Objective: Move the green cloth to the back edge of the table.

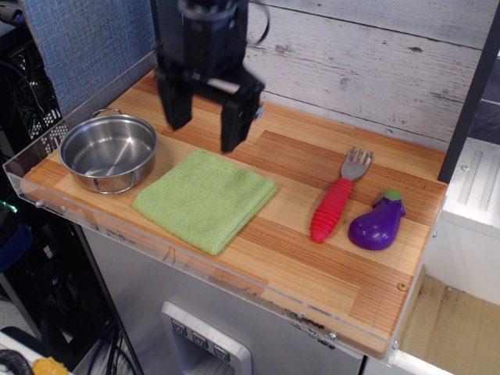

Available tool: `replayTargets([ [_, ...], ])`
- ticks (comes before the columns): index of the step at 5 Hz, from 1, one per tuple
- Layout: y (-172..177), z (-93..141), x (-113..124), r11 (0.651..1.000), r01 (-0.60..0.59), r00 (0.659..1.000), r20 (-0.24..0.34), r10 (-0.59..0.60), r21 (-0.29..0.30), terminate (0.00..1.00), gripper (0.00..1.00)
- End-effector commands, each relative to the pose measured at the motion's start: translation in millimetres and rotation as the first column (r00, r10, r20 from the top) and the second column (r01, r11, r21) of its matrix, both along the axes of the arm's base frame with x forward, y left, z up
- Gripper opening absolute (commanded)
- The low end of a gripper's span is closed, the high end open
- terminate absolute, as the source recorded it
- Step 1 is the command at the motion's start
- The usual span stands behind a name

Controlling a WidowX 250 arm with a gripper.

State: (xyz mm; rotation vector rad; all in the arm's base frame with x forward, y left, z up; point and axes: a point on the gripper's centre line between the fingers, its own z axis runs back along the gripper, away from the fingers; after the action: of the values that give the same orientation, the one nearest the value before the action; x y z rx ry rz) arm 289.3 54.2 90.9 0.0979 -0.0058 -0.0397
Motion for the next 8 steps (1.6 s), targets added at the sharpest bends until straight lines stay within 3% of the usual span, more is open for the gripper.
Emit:
replayTargets([
  [1, 15.9, -31.6, -4.0, 0.997, 0.012, 1.0, 0.009, -0.013, 0.079, 0.0, 1.0],
  [3, 27.6, -55.8, -6.9, 0.999, -0.021, 0.999, 0.026, 0.02, 0.038, 0.0, 1.0],
  [5, 24.5, -66.9, -3.6, 0.997, -0.013, 0.999, 0.052, 0.017, -0.079, 0.0, 1.0],
  [7, 8.8, -78.3, -1.9, 0.995, 0.053, 0.996, 0.073, -0.047, -0.087, 0.0, 1.0],
  [8, 3.4, -98.9, -4.2, 0.996, 0.065, 0.998, 0.026, -0.064, -0.061, 0.0, 1.0],
])
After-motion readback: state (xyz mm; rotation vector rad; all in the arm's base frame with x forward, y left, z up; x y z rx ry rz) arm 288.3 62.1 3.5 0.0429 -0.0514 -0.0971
